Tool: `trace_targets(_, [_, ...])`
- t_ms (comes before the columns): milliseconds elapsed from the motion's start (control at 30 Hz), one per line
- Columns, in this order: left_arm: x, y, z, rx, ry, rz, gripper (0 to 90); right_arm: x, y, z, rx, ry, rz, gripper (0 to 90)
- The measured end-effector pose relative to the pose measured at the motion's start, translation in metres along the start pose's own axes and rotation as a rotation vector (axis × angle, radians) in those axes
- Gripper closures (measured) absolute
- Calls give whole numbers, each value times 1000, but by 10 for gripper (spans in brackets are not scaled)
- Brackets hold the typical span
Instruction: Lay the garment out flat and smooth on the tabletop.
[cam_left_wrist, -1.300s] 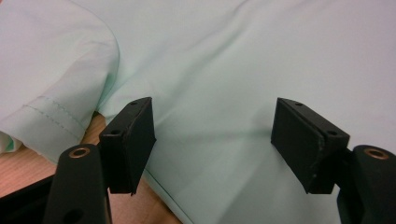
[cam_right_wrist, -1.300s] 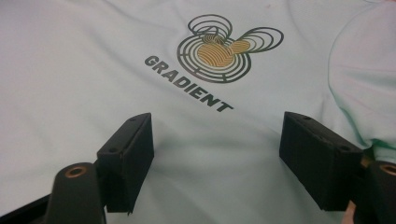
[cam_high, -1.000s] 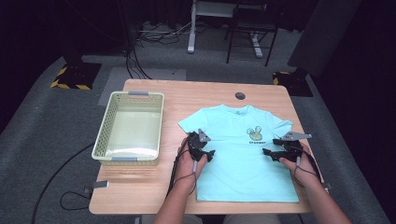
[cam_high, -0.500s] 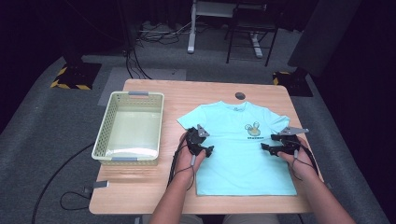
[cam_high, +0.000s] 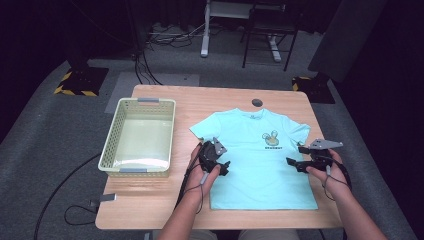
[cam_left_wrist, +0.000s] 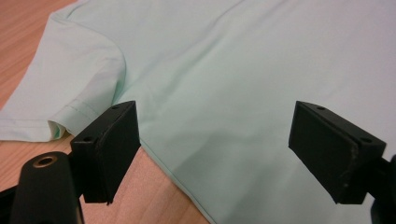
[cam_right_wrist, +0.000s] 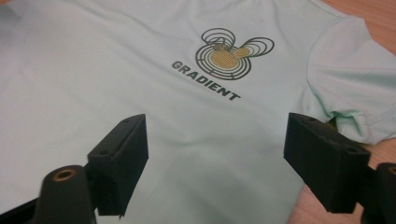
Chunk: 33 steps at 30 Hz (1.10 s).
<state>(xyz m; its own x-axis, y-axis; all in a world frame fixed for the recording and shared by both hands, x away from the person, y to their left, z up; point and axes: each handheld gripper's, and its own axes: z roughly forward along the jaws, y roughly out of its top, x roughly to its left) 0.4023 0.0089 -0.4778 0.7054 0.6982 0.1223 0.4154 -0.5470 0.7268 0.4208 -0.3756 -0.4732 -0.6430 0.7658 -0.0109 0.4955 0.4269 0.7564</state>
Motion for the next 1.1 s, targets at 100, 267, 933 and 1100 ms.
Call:
trace_targets(100, [-7,0,-6,1,38,27,164,4,-1,-7,-1,31,-2,167])
trace_targets(267, [-11,-5,-17,-15,32,32,163,13,1,-19,-23,56,-24,164])
trace_targets(933, [-23,-14,-59,-51,33,90,163,25,-3,-54,-31,82,-74,162])
trace_targets(1100, [-24,-20,-66,-54,29,85,163,24,-7,-59,-27,77,-73,162])
